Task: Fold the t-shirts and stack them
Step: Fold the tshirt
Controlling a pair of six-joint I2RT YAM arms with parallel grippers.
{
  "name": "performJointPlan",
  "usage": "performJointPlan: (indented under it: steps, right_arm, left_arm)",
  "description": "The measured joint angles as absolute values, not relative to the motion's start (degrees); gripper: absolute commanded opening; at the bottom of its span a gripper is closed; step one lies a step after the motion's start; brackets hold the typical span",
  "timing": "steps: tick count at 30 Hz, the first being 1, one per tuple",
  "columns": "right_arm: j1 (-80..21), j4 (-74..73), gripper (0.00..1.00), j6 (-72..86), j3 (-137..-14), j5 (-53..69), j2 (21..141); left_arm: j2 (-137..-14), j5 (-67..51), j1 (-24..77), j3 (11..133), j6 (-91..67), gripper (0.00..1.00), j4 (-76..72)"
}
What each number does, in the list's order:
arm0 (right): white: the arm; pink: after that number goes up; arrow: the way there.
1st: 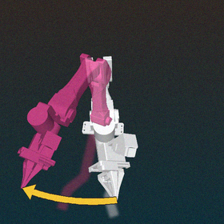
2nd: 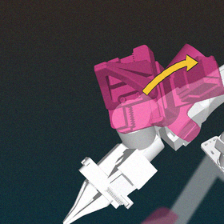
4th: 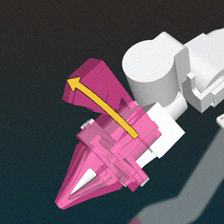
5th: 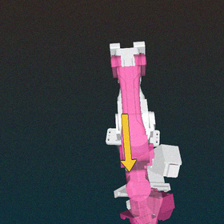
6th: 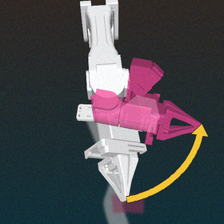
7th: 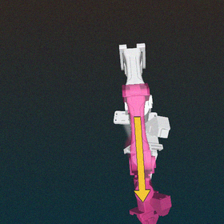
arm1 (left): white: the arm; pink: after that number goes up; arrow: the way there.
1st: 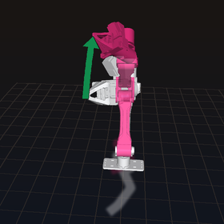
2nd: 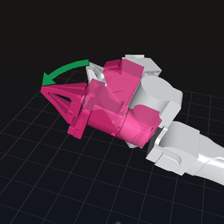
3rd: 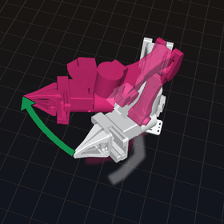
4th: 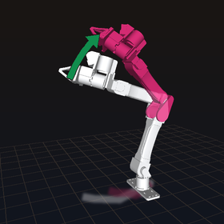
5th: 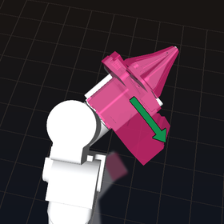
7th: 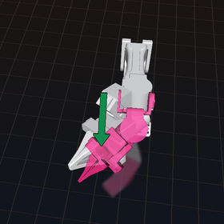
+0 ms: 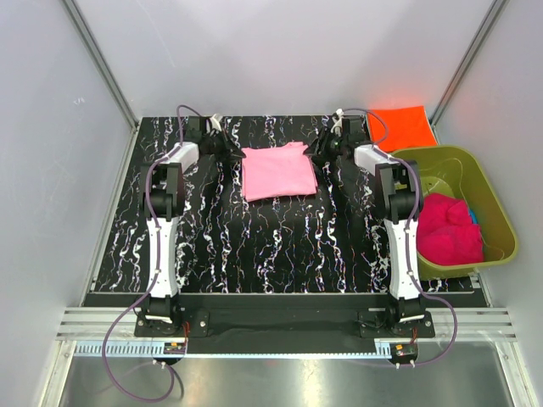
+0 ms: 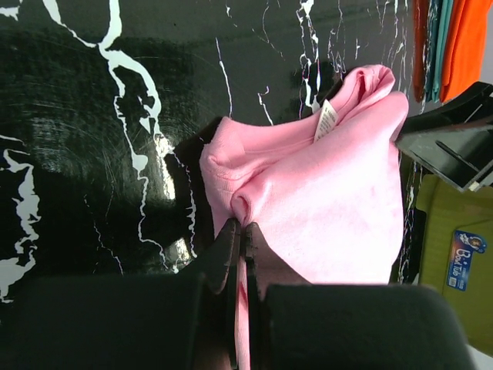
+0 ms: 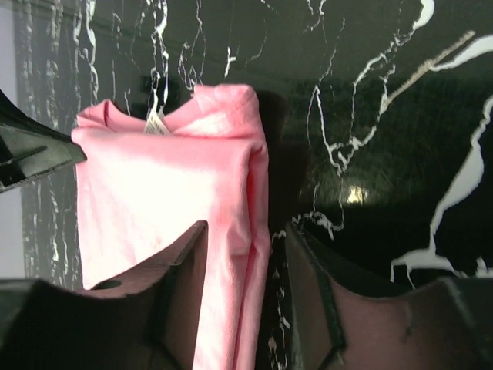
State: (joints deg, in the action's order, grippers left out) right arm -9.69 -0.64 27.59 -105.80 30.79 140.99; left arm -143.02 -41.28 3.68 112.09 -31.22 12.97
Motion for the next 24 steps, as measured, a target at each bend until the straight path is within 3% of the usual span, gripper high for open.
performJointPlan:
  steps: [2,3,4,7,8,13,16,24]
  right_arm:
    - [-9.7,-4.2,0.61,26.6,-105.8,29.8,139.4]
    - [-9.7,-5.7,0.62,26.2,-105.8,29.4,138.7]
    - [-9.7,-7.6,0.62,25.8,-105.8,29.0,137.7]
    - [-9.7,-12.8,0.63,25.1,-105.7,28.4,134.1]
    - [-9.7,-14.0,0.6,25.0,-105.5,28.4,132.7]
    - [-9.8,-16.9,0.15,24.8,-101.7,31.7,124.8]
    - [-10.3,-17.4,0.1,25.2,-100.3,35.1,122.5]
    - [-16.3,-18.8,0.1,25.3,-99.7,44.3,125.0]
  left_arm:
    - [-143.0,-41.2,3.6,112.0,-31.4,0.06,13.0]
    - [-143.0,-41.1,3.5,111.9,-31.4,0.17,13.0]
    - [-142.9,-40.9,3.4,111.5,-31.4,0.21,12.9]
    - [-141.7,-39.9,2.8,109.5,-31.6,0.23,13.5]
    - [-140.9,-39.7,2.4,108.7,-31.6,0.24,13.9]
    - [-133.6,-38.3,0.5,105.6,-31.1,0.3,15.7]
    - [-127.3,-37.4,-0.3,103.5,-30.5,0.29,16.0]
    - [-112.6,-37.3,3.9,91.4,-30.7,0.27,14.5]
